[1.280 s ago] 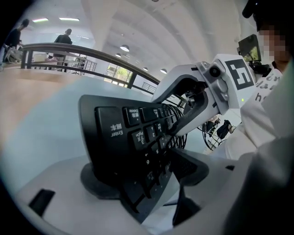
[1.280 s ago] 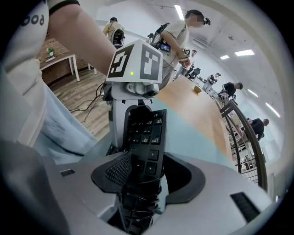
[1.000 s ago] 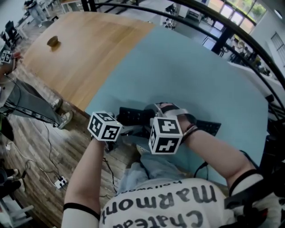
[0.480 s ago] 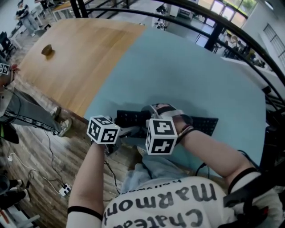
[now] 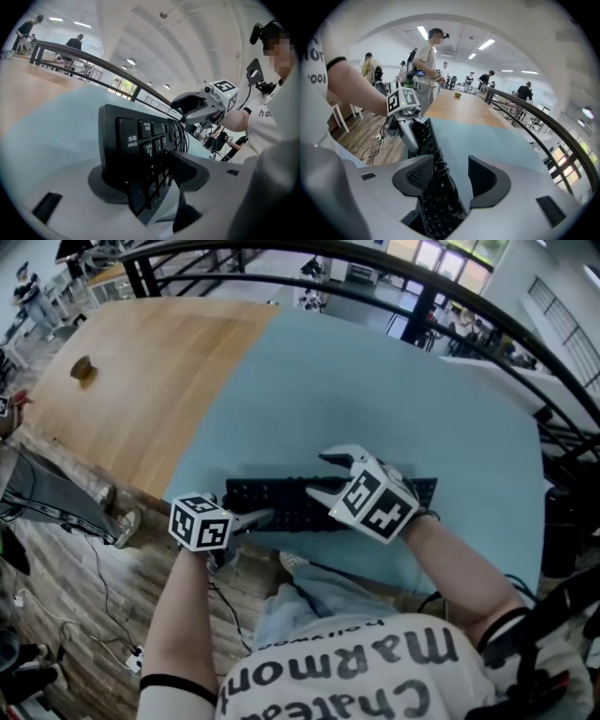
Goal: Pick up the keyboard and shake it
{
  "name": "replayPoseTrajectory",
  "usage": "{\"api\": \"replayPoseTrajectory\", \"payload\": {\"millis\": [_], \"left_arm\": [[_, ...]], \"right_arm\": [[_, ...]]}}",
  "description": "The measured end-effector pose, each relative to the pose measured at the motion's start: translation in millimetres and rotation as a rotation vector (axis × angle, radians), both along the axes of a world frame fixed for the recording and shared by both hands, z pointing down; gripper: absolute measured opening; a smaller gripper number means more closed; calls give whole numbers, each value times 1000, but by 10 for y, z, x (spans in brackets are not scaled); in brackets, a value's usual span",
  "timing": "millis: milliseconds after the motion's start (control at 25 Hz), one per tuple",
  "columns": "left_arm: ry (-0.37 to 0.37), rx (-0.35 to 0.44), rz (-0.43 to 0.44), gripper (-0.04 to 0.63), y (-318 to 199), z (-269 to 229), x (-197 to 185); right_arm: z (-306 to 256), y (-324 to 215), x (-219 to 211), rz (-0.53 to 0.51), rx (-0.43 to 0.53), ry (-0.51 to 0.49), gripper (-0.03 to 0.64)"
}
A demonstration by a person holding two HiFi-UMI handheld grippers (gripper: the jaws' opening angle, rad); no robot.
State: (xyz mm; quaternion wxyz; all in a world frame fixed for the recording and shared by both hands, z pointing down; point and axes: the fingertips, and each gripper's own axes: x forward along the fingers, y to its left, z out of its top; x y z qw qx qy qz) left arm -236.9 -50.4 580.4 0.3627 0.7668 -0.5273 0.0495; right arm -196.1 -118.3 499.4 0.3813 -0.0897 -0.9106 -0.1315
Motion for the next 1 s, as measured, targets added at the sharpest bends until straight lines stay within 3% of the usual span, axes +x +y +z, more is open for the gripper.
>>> {"api": "replayPoseTrajectory", "payload": {"millis": [80,120,160,320,520,1000], "left_arm": [[-5,4,0,261,5,8,-10],[-6,6,-2,261,7,10,-13],[-8,9,-3,261,9,12,-13],[-19,19,-8,264,19,1,-6],[-39,34,-15,270,37,-10,-14],[-52,37,-17,272,32,-16,-3]], "right_arm": [[-134,-146,145,100,-71,-92,226],[-222,-247,232,162,-98,-152,172],[-311,-359,336,230,-126,-212,62],[-499,-724,883,467,-274,-349,44],[-351,-1035,1670,722,-424,-402,44],[-3,-1240,2917,970,-470,-395,46]]}}
